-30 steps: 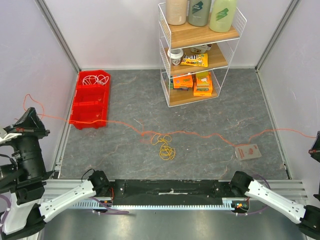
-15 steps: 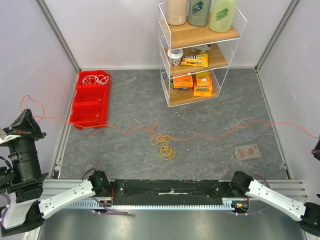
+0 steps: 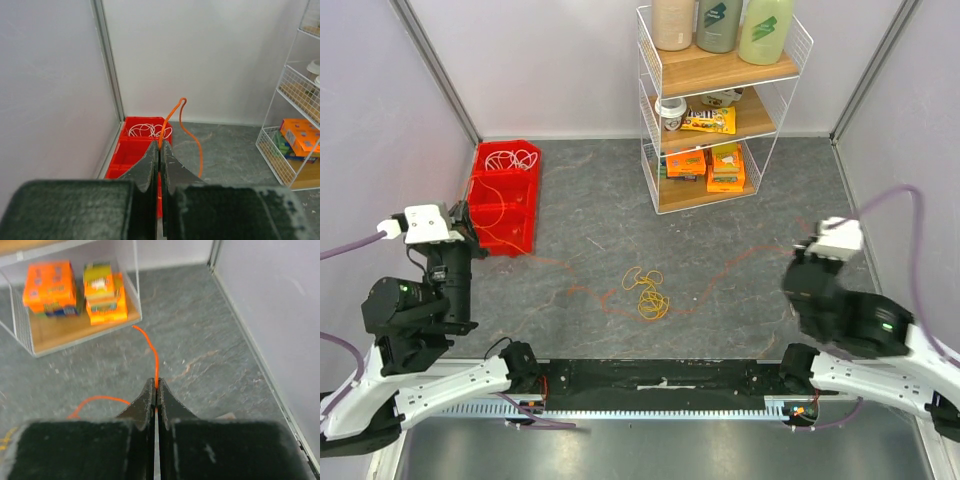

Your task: Untangle the cables

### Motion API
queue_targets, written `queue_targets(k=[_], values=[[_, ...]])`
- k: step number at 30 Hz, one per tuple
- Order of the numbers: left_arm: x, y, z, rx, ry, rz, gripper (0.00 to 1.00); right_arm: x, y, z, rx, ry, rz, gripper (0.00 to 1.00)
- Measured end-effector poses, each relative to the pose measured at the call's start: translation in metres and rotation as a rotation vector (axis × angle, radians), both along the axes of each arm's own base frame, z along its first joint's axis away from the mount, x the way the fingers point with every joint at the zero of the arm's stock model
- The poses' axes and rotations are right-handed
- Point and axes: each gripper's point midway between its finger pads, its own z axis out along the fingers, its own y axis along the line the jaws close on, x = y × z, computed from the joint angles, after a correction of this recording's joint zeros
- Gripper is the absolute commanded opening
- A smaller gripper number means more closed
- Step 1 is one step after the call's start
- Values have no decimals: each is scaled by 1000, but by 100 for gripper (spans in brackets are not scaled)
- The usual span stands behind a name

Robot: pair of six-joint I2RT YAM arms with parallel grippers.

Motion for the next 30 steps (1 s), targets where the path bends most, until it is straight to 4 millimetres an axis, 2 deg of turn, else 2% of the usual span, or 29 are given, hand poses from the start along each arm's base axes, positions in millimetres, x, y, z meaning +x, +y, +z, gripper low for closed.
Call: queue_targets(k=[3, 5, 7, 9, 10, 11, 13, 14, 15, 17, 20, 23, 25, 27, 28, 30], values=[[2, -7, -2, 3, 11, -30, 2, 13, 37, -46, -85, 123, 30, 0], [-1, -6, 5, -21, 2, -46, 2, 20, 50, -76, -122, 222, 22, 0], [-5, -1, 17, -66, -21, -67, 2, 28, 49, -100, -137, 314, -22, 0], [-11, 6, 31, -120, -48, -84, 2, 34, 39, -123, -125, 406, -75, 7], [-13, 9, 37, -143, -62, -96, 2, 35, 33, -134, -107, 453, -98, 19], [-15, 11, 42, -162, -72, -106, 2, 37, 26, -144, -86, 500, -122, 27], [-18, 12, 49, -188, -88, -126, 2, 41, 20, -156, -41, 561, -138, 60], [-19, 12, 51, -196, -91, -135, 2, 44, 20, -160, -15, 581, -134, 70], [-20, 12, 52, -203, -93, -142, 2, 46, 22, -163, 4, 601, -116, 75], [-21, 11, 53, -210, -95, -159, 2, 50, 36, -169, 29, 642, -32, 79], [-21, 8, 54, -216, -95, -178, 2, 56, 77, -170, 50, 671, 181, 84], [-22, 6, 54, -214, -95, -195, 2, 51, 148, -162, 29, 629, 497, 85], [-22, 6, 55, -217, -95, -199, 2, 30, 214, -160, -6, 601, 764, 85], [-23, 7, 56, -222, -97, -201, 2, 7, 261, -165, -47, 586, 939, 86], [-23, 7, 57, -226, -97, -202, 2, -4, 283, -170, -67, 581, 1016, 86], [-24, 8, 59, -235, -98, -206, 2, -18, 309, -179, -88, 573, 1106, 86]])
